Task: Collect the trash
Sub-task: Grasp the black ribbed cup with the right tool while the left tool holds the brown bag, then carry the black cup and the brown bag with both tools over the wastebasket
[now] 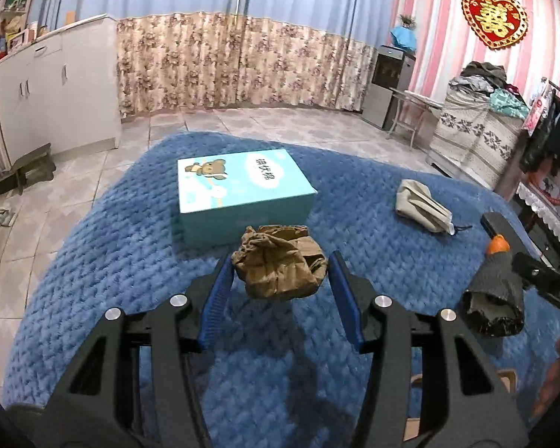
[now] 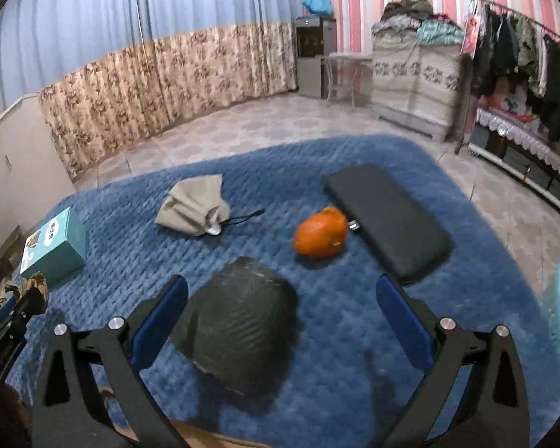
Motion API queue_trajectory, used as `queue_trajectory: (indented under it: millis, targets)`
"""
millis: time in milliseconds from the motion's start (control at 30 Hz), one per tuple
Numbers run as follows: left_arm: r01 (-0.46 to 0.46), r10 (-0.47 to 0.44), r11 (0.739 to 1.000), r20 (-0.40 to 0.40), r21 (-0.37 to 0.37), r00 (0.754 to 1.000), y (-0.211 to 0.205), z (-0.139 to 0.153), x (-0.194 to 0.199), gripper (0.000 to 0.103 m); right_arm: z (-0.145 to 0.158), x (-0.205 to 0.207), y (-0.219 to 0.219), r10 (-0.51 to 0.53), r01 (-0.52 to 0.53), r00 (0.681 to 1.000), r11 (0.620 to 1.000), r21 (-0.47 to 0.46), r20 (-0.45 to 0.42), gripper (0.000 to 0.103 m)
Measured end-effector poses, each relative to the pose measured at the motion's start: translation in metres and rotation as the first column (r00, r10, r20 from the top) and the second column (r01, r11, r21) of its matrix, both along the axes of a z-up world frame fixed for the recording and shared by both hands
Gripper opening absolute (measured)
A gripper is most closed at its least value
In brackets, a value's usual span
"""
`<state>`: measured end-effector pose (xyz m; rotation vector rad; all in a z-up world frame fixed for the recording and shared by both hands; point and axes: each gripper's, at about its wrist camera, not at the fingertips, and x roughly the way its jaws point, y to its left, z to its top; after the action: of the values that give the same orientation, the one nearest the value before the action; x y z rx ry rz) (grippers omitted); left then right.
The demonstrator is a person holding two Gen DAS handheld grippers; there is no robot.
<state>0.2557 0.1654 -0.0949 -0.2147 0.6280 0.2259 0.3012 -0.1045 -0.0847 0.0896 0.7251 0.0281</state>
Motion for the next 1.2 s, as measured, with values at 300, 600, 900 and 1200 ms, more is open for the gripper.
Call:
queue_trajectory:
  millis: [300, 600, 900, 1200]
  targets:
    - [0.011, -0.011, 1.0, -0.005, -0.013, 1.0, 0.0, -0.002, 0.001, 0.051, -0.023, 0.017, 0.032, 0.122, -0.125, 0.988, 0.992, -0.028, -0.098, 0.08]
    - [0.024, -0.024, 1.0, 0.004, 0.001, 1.0, -0.014, 0.013, -0.004, 0.051, 0.002, 0.001, 0.017, 0.163, -0.164, 0.986, 0.986, -0.021, -0.04, 0.056]
    - [0.075, -0.076, 0.996, 0.024, 0.049, 0.997, -0.048, 0.034, -0.013, 0.051, 0.029, -0.022, -0.047, 0.084, -0.085, 0.995, 0.996, 0.005, 0.044, 0.053]
    - [0.187, -0.189, 0.981, 0.057, 0.046, 0.98, -0.116, 0.052, -0.017, 0.051, 0.047, -0.067, -0.137, -0.052, 0.062, 0.993, 0.994, -0.09, 0.106, 0.053]
